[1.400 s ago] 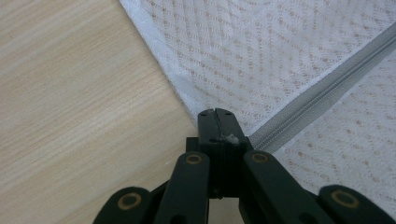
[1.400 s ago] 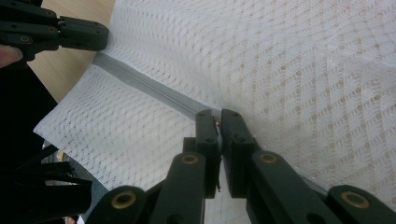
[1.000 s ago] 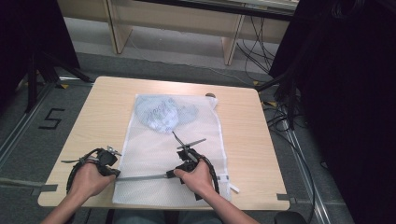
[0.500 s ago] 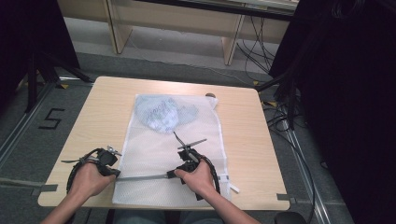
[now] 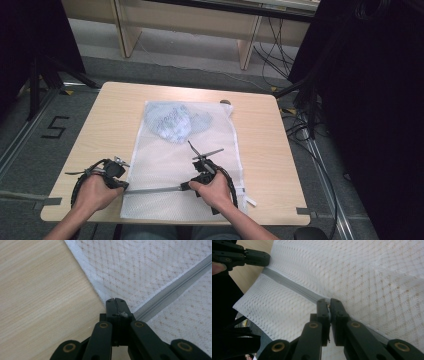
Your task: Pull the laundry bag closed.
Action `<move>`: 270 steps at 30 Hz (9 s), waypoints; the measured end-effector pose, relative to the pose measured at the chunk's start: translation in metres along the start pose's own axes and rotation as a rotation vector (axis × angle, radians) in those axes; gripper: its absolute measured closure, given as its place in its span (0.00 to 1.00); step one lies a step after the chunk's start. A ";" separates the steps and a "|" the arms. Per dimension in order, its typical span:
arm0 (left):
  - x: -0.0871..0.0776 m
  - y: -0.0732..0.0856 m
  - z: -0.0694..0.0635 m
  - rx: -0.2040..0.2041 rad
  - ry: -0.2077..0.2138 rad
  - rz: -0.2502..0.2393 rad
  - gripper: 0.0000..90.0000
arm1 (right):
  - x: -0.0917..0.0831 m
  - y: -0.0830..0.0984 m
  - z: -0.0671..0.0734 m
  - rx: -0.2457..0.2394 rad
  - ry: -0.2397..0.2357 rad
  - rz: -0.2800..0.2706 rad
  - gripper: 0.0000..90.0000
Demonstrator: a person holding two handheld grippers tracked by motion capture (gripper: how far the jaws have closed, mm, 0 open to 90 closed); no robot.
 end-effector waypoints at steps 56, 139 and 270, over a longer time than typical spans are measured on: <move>0.000 0.000 0.000 0.013 -0.004 0.009 1.00 | -0.016 0.006 -0.008 0.058 0.021 -0.018 0.97; 0.001 -0.001 -0.001 -0.005 -0.006 0.003 1.00 | -0.050 0.016 -0.035 0.080 0.078 -0.064 0.97; 0.000 -0.001 0.000 0.029 -0.006 0.026 1.00 | -0.126 0.048 -0.082 0.237 0.169 -0.096 0.97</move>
Point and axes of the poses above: each handheld gripper's, and its own axes: x roughly forward along the jaws, y roughly out of its underside, z roughly to its left, the point moved 7 cm from there along x, roughly forward along the jaws, and after that the axes turned 12 degrees about -y, right-handed, at the moved point
